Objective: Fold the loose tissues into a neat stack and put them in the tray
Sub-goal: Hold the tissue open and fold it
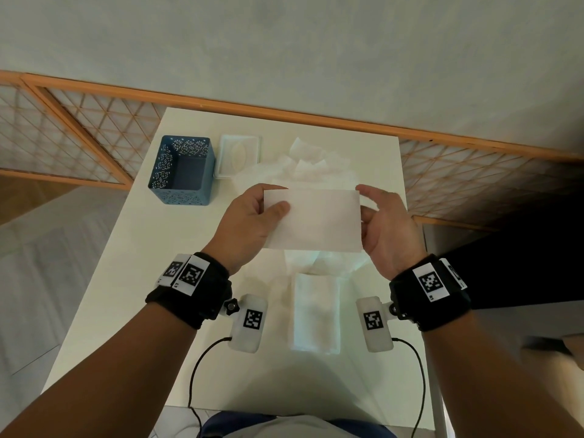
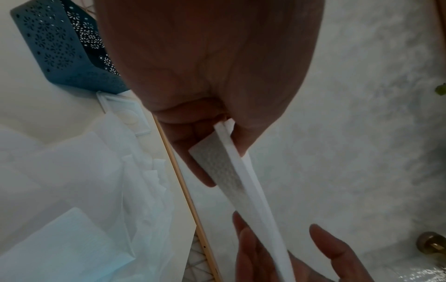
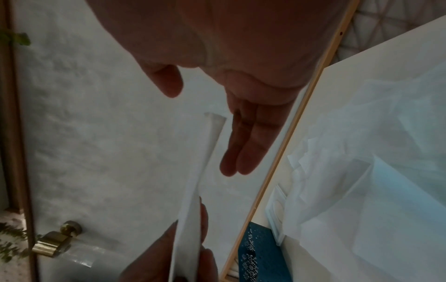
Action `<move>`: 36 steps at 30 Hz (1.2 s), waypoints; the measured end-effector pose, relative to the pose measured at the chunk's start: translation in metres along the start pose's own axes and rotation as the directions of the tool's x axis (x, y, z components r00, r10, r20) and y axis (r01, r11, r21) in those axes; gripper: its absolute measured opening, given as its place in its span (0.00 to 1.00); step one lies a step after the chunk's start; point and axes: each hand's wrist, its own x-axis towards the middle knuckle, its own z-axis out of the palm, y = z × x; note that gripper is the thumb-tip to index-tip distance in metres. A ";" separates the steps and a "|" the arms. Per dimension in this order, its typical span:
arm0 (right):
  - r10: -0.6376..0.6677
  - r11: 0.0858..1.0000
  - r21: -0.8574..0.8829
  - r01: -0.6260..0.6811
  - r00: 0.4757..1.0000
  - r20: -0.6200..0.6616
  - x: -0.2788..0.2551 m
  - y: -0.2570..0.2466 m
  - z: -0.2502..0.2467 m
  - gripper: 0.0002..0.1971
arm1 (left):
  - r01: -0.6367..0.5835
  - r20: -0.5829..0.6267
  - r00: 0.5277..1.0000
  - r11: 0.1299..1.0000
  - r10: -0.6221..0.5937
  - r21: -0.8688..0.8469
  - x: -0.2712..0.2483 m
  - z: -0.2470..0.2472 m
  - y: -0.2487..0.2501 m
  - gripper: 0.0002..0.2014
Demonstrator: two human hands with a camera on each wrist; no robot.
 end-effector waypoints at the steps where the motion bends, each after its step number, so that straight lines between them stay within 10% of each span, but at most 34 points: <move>1: 0.031 0.999 -0.043 -0.030 0.999 0.026 0.001 0.004 -0.002 0.20 | -0.002 -0.010 1.000 1.000 0.002 -0.001 0.000 0.001 -0.001 0.08; 18: -0.154 0.720 -0.647 0.250 0.967 0.203 0.005 0.033 -0.015 0.09 | 0.070 0.034 0.995 0.923 -0.090 0.380 -0.010 -0.012 -0.032 0.31; 24: -0.099 0.661 -0.693 0.286 0.950 0.297 0.006 0.036 -0.017 0.05 | -0.006 0.137 0.989 0.913 -0.055 0.408 -0.014 -0.001 -0.030 0.04; 30: 0.021 0.934 -0.356 0.015 0.995 0.097 0.006 0.048 -0.020 0.12 | 0.163 -0.013 0.986 0.956 -0.165 0.244 -0.022 0.013 -0.052 0.07; 36: 0.244 0.903 -0.356 -0.238 0.969 -0.029 0.005 0.105 -0.035 0.11 | 0.429 -0.090 0.902 0.897 -0.421 0.102 -0.036 0.036 -0.103 0.06</move>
